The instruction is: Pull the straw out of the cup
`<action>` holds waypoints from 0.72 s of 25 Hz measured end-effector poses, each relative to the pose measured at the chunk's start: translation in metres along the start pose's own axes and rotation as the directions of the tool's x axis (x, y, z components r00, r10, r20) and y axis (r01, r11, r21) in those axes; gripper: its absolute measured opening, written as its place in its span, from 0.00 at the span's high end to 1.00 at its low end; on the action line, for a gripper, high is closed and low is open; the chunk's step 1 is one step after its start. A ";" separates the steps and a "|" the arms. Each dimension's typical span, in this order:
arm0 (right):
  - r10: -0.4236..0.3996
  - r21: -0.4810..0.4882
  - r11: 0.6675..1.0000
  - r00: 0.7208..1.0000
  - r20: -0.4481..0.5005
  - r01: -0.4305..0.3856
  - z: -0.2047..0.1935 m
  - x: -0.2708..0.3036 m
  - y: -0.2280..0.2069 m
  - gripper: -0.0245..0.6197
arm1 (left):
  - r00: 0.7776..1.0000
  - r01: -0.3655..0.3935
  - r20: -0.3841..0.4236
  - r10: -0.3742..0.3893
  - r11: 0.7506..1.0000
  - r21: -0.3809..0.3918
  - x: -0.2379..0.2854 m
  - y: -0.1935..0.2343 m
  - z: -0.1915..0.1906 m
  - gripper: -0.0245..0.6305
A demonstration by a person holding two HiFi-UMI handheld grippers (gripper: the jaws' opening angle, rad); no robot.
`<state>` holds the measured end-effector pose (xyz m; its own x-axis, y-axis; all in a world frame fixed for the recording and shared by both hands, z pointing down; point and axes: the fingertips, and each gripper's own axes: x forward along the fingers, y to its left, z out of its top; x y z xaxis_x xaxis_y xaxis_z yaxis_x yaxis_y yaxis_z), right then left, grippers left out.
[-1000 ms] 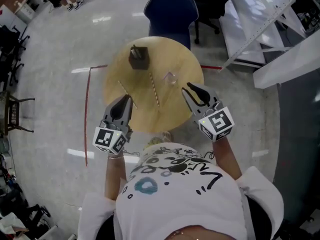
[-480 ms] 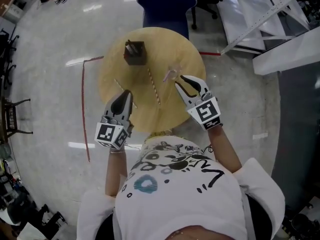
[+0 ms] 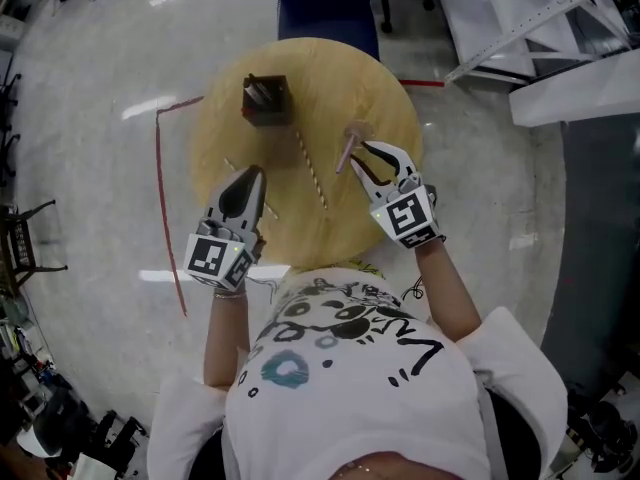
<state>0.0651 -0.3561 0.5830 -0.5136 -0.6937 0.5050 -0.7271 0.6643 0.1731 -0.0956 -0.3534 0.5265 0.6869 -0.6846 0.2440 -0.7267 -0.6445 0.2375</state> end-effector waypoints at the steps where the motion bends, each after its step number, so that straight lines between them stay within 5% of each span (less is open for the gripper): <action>1: -0.005 -0.011 1.000 1.000 -0.001 0.005 -0.002 0.005 -0.001 0.81 | 1.000 0.003 0.000 -0.003 1.000 -0.003 0.003 0.003 -0.001 0.93; 18: -0.044 -0.027 0.999 0.999 0.005 0.044 0.011 0.029 -0.006 0.89 | 0.998 0.055 -0.023 -0.056 0.998 -0.040 0.021 0.021 -0.004 0.93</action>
<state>0.0492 -0.3832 0.5875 -0.4833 -0.7235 0.4930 -0.7366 0.6403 0.2176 -0.0968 -0.3799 0.5404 0.7265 -0.6394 0.2516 -0.6870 -0.6670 0.2884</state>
